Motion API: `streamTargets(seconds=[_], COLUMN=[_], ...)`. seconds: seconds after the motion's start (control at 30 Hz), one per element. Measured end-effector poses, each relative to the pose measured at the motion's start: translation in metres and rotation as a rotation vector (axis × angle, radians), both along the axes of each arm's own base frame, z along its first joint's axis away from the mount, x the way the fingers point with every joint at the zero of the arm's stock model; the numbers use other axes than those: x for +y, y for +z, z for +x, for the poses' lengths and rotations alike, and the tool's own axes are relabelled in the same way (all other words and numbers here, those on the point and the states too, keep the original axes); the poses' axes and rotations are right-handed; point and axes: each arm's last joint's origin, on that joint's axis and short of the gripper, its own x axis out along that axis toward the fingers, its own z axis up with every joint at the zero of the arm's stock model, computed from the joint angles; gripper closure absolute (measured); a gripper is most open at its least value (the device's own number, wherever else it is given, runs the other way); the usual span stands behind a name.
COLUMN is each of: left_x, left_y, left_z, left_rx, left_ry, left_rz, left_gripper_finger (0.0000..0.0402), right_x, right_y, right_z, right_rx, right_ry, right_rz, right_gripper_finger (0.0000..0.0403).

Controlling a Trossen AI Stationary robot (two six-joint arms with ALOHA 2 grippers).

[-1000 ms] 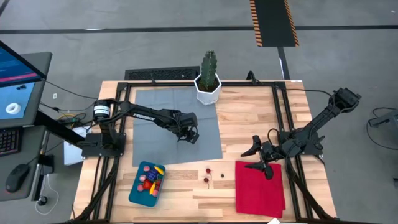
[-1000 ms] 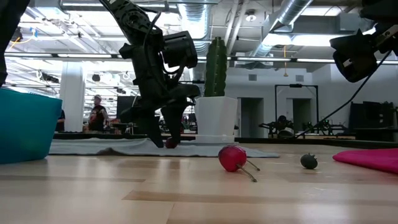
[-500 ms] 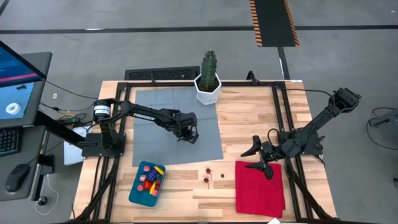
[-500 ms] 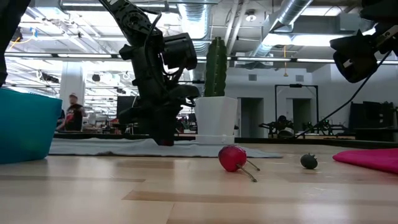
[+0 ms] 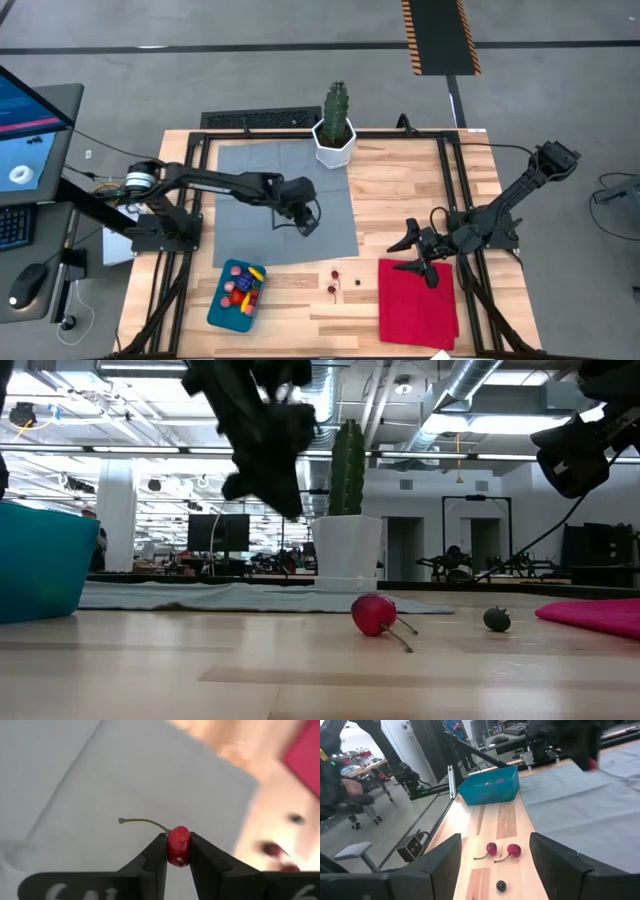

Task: Pick and placing Produce into tupperware
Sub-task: Put the cherry into the blue bin

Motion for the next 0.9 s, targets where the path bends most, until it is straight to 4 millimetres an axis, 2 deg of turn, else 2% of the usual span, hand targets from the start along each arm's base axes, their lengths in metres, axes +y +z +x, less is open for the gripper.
streamTargets(seconds=[0.1,0.23,0.3,0.4,0.6,0.7,0.9], left_x=[-0.021,-0.06,-0.079,-0.104,-0.145,-0.16,-0.177], left_y=[0.02,0.042,0.051,0.056,0.047,0.037,0.011], left_z=[-0.009,-0.023,-0.032,-0.052,-0.096,-0.109,-0.133], left_rx=[-0.044,-0.106,-0.128,-0.064,0.164,0.2,0.274], left_ry=[-0.157,-0.323,-0.38,-0.434,-0.339,-0.315,-0.267], left_rz=[0.066,0.099,0.091,0.06,0.186,0.183,0.154], left_gripper_finger=[0.0338,0.0338,0.0338,0.0338,0.0339,0.0339,0.0339], right_x=[0.0,0.0,0.0,-0.001,-0.001,0.0,0.0], right_y=[-0.001,-0.003,-0.004,-0.004,-0.004,-0.004,-0.003], right_z=[0.0,0.0,-0.001,-0.001,-0.001,-0.001,0.0], right_rx=[0.008,0.035,0.047,0.05,0.052,0.051,0.045], right_ry=[-0.002,-0.007,-0.008,-0.009,-0.011,-0.012,-0.012], right_rz=[0.008,0.019,0.02,0.023,0.036,0.039,0.045], right_gripper_finger=[0.0144,0.0144,0.0144,0.0144,0.0144,0.0144,0.0144])
